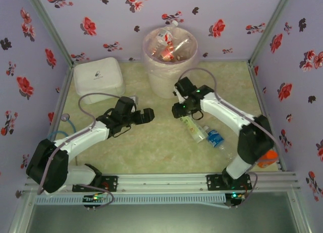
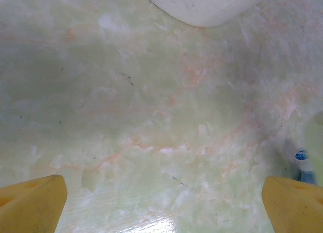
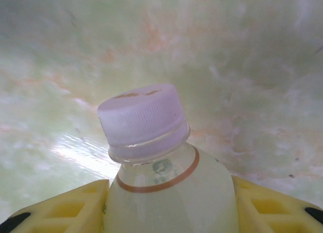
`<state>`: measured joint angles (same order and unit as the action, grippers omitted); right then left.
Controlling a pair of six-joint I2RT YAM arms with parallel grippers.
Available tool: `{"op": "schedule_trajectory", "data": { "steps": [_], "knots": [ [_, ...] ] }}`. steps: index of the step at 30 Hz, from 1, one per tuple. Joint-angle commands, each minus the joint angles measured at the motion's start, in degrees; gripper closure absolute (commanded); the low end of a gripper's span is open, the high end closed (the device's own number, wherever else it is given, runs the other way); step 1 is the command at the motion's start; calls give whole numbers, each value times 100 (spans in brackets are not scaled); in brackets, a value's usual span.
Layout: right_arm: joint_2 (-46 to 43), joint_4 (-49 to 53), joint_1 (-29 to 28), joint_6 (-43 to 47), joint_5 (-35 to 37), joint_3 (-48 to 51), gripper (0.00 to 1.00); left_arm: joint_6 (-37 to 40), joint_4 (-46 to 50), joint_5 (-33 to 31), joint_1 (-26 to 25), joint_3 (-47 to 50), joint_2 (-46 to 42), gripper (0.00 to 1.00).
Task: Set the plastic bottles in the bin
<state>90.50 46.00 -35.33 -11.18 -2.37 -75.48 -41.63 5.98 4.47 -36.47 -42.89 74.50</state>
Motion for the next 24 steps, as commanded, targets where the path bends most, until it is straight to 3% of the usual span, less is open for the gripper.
{"op": "schedule_trajectory", "data": {
  "steps": [1,6,11,18,24],
  "knots": [
    [-744,134,206,-123,-259,-237,60,92,-132,-133,52,-98,3,0],
    [-1742,-478,694,-278,-1202,-610,68,113,-123,-130,61,-210,64,0],
    [-2138,-2195,1340,-1030,-1499,-1093,73,26,-212,-121,61,-146,43,0],
    [-1491,-5028,1690,-2367,-735,-1350,74,-120,-163,-144,61,137,-369,0],
    [-298,-7627,1805,-3487,-194,-1273,76,-148,-15,-265,65,291,-760,0]
  ]
}}
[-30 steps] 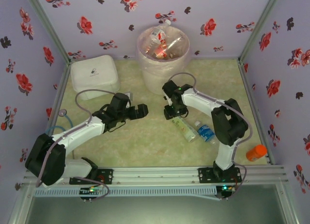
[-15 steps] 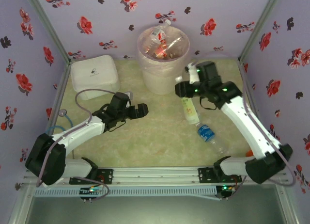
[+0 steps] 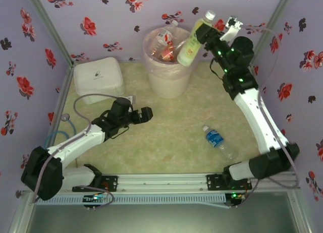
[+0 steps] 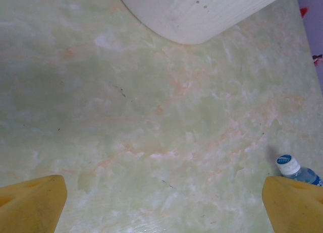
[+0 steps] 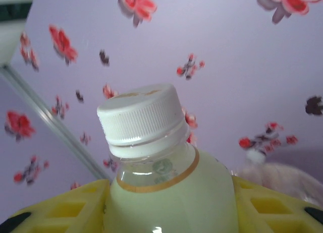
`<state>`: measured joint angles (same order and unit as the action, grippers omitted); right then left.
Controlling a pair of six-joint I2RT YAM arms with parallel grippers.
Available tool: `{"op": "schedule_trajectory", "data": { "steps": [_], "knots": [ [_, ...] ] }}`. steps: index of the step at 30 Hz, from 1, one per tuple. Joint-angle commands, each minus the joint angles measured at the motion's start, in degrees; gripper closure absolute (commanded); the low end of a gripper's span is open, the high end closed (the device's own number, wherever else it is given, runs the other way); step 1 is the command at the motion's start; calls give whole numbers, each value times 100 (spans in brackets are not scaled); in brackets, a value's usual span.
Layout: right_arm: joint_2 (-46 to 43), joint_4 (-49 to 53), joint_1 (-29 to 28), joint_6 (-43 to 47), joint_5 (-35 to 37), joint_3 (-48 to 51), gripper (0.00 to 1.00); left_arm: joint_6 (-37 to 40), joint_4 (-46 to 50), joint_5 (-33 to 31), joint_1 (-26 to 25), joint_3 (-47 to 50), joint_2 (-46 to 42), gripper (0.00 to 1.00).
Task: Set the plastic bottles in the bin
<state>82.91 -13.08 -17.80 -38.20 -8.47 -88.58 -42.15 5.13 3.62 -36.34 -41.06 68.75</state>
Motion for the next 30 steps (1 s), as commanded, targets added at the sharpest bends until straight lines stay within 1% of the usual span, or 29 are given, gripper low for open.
{"op": "schedule_trajectory", "data": {
  "steps": [1,2,5,8,11,14,16,18,21,23,25,30],
  "knots": [
    [716,-1966,52,-874,436,-58,78,-95,97,-198,49,128,-240,0],
    [972,-2149,57,-934,415,-178,78,-92,116,-218,56,154,-289,0],
    [1579,-2228,39,-1112,302,-503,79,-99,229,-271,57,186,-420,0],
    [1997,-2081,-15,-1220,123,-670,79,-102,283,-333,78,260,-575,0],
    [2254,-2030,-98,-1309,21,-653,79,-121,287,-361,99,311,-643,0],
    [2470,-2182,-166,-1553,-123,-540,78,-125,288,-353,101,308,-635,0],
    [2566,-2200,-214,-1592,-204,-456,76,-141,263,-346,99,310,-640,0],
    [2574,-2048,-224,-1492,-264,-378,64,-141,261,-344,101,316,-635,0],
    [2398,-1786,-224,-1142,-233,-191,51,-119,277,-344,101,323,-653,0],
    [2160,-1448,-226,-750,-217,-152,38,-96,306,-344,109,311,-651,0],
    [1897,-992,-215,-311,-217,-195,27,-70,327,-334,120,287,-627,0],
    [1118,-152,-64,559,-133,-93,7,-58,231,-320,118,269,-511,0]
  ]
}}
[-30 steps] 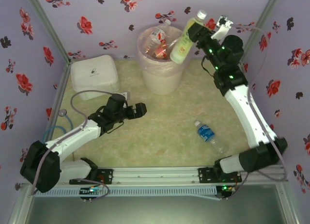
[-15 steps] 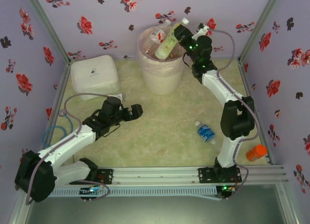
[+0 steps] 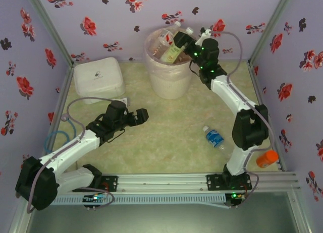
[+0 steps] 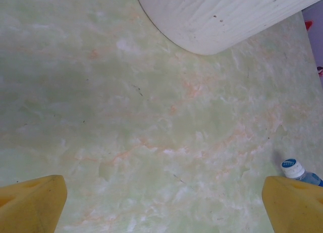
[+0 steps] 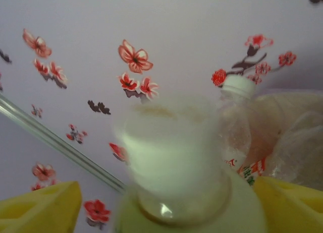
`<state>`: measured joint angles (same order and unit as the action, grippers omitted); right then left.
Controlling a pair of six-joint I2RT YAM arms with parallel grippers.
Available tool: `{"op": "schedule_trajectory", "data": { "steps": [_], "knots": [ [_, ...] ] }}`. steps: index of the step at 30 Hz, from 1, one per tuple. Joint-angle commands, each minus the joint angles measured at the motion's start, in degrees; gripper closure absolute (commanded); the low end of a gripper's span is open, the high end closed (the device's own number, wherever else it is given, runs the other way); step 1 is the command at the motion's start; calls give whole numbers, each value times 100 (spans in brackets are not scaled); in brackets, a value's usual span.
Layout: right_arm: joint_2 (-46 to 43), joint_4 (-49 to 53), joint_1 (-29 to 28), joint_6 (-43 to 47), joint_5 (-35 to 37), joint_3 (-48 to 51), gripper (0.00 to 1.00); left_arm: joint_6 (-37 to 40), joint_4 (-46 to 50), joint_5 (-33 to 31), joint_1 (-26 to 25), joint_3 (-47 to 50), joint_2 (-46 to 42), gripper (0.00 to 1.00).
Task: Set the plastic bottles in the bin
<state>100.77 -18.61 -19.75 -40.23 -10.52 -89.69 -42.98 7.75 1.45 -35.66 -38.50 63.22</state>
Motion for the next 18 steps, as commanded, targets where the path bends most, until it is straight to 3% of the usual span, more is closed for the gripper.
{"op": "schedule_trajectory", "data": {
  "steps": [1,8,12,15,18],
  "knots": [
    [-828,533,185,899,105,56,7,32,-68,-78,50,4,87,0],
    [-1133,2542,320,1826,753,-628,11,102,-174,87,68,-106,354,0],
    [-883,3239,322,1944,903,-961,28,93,-225,135,71,-123,388,0],
    [-682,3175,303,1782,793,-937,44,77,-222,127,69,-83,373,0],
    [-383,2915,305,1589,508,-979,50,47,-196,119,77,-42,319,0]
  ]
}}
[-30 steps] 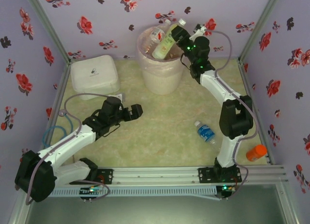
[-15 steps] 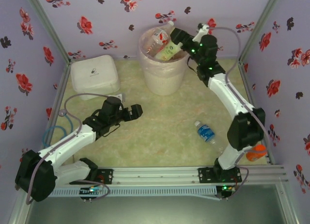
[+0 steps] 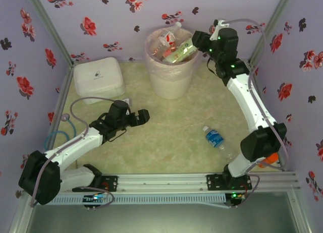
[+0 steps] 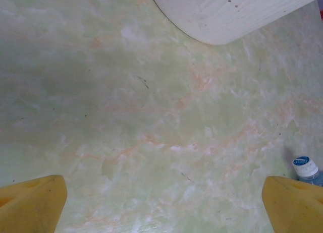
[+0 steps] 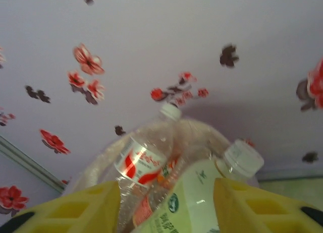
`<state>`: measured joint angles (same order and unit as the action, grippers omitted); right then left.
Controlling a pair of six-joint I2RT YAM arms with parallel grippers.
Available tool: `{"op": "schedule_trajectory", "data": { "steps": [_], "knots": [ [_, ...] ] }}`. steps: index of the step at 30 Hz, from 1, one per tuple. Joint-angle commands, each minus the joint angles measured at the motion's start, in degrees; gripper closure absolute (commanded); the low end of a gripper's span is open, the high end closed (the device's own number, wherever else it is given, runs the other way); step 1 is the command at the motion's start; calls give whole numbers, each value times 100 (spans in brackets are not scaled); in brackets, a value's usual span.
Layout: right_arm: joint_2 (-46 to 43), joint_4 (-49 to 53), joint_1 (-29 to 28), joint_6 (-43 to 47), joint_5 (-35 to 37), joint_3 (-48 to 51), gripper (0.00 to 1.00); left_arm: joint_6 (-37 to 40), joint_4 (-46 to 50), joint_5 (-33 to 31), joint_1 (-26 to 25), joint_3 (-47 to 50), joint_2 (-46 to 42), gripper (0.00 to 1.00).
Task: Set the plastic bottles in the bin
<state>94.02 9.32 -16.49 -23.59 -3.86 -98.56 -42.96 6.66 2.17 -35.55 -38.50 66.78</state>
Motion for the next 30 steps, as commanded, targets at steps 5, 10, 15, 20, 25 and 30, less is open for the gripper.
{"op": "schedule_trajectory", "data": {
  "steps": [5,10,15,20,25,30],
  "knots": [
    [1053,18,9,-326,-1138,-728,51,20,-61,12,66,42,-158,0],
    [1170,239,18,-264,-1290,-1060,51,-15,-48,-12,73,112,-205,0],
    [802,829,104,3,-858,-1066,47,7,-34,-24,83,77,-145,0],
    [-15,1813,138,635,21,-562,36,25,-55,-15,92,60,-128,0],
    [-726,3317,139,1194,994,-73,24,77,-76,1,110,56,-51,0],
    [-1030,5039,145,1317,1831,232,15,203,-146,136,153,-130,258,0]
  ]
}}
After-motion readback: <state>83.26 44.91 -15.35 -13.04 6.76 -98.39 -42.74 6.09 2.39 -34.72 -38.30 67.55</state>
